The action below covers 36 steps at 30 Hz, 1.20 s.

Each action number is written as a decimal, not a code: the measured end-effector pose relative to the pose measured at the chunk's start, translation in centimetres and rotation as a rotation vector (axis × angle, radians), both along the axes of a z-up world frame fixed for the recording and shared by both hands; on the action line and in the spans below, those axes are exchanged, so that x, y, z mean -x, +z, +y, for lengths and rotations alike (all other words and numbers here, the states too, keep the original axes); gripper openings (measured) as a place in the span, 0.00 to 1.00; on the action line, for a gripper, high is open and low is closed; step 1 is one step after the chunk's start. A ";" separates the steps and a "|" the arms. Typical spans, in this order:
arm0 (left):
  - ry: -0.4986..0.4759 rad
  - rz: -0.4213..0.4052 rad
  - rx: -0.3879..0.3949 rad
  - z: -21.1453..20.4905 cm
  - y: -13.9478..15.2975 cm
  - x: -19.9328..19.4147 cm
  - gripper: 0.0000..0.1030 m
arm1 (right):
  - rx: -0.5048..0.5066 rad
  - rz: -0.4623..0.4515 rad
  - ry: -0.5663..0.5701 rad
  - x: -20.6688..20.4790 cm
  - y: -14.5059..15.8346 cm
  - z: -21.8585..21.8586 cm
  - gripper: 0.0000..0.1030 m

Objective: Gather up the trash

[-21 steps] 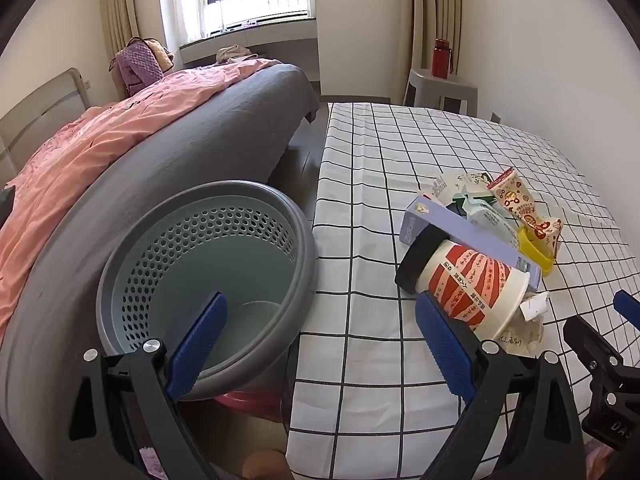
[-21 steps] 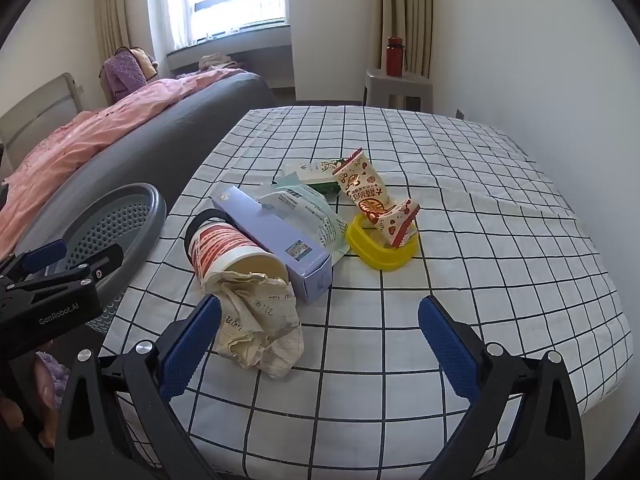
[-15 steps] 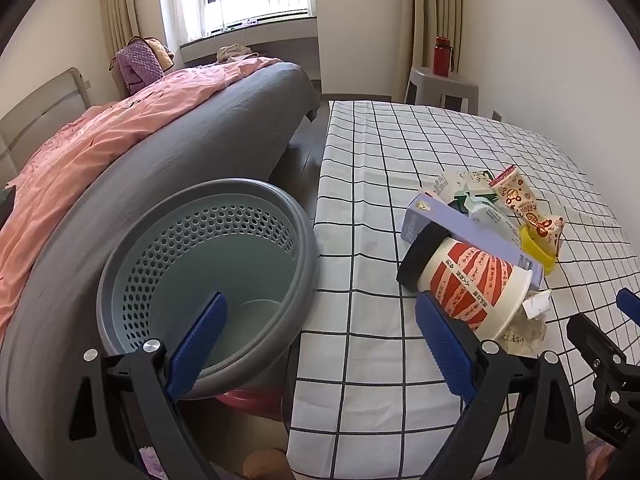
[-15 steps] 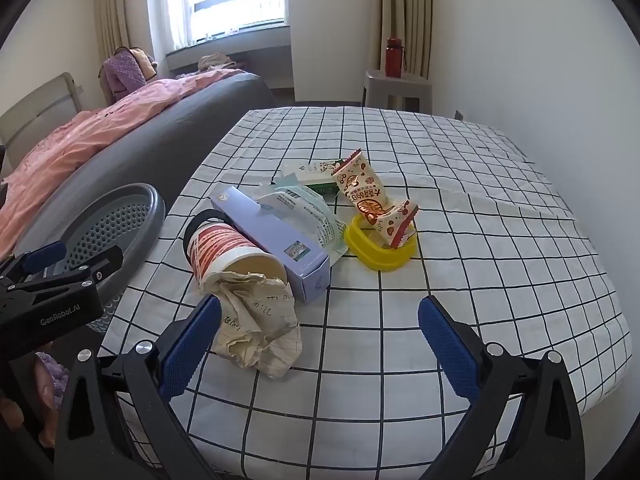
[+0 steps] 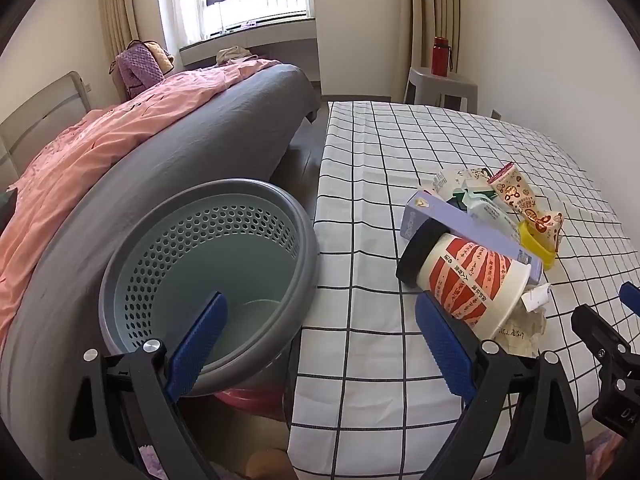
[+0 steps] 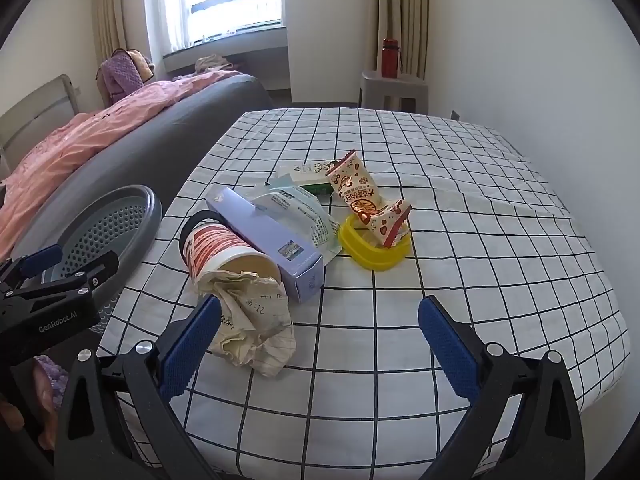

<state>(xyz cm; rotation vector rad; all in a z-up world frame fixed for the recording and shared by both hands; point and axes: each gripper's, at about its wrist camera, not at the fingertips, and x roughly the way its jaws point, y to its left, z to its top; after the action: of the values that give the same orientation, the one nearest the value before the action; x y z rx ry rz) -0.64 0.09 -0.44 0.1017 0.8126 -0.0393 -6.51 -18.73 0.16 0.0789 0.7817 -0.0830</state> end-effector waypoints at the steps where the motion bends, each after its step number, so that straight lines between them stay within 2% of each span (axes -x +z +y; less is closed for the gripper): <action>1: -0.001 0.000 0.000 0.0 0.0 0.0 0.88 | 0.002 0.000 0.000 0.0 0.0 0.0 0.94; 36: 0.005 -0.008 -0.002 0.0 0.2 0.4 0.88 | -0.001 -0.006 0.009 0.0 0.2 0.2 0.94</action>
<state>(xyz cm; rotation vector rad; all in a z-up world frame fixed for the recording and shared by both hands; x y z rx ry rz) -1.00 0.10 -0.25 0.1013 0.8046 -0.0339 -6.51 -18.55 0.37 0.0768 0.7762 -0.0733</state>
